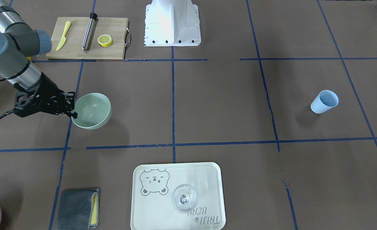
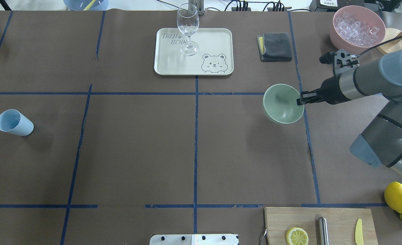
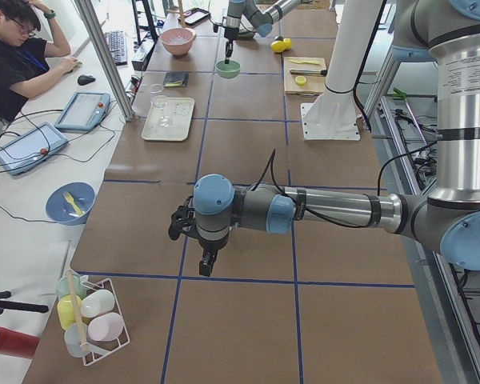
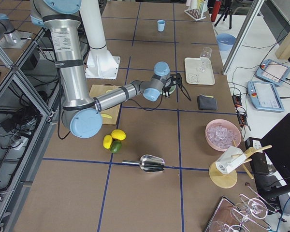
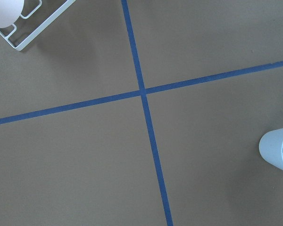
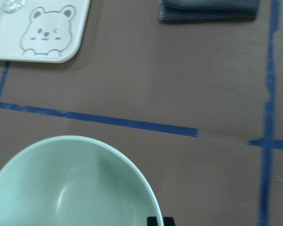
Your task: Pour ice into bowl
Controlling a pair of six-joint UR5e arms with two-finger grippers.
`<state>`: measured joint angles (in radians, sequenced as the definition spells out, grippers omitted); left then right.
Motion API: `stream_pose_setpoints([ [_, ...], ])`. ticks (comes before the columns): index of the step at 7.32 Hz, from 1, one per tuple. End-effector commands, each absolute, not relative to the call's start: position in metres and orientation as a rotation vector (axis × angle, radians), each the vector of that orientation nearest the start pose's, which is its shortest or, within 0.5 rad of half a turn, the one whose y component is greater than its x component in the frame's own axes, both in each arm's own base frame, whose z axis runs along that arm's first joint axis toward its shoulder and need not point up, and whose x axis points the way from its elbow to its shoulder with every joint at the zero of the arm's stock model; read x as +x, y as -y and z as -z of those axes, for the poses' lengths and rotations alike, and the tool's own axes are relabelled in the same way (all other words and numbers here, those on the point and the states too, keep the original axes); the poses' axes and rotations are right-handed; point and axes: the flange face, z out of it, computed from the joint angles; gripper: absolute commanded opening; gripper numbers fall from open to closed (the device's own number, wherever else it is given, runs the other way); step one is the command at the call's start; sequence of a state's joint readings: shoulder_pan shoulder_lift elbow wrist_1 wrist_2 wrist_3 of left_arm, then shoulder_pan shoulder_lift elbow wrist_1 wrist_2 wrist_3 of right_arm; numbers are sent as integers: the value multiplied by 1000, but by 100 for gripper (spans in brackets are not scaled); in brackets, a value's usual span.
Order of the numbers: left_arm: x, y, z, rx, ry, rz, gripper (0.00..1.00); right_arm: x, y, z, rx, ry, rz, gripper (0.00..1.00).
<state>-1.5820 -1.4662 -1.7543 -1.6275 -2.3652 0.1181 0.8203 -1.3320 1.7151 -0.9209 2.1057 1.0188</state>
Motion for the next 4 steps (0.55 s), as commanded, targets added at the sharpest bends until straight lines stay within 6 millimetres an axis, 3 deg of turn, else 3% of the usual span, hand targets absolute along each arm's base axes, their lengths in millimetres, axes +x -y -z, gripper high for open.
stream_pose_setpoints([
  [1,-67,454,-610,179,-786,-155,100,-426,476,-297,218,1092,6,0],
  [4,-68,453,-610,179,-786,-154,100,-542,443,-192,165,994,-67,0],
])
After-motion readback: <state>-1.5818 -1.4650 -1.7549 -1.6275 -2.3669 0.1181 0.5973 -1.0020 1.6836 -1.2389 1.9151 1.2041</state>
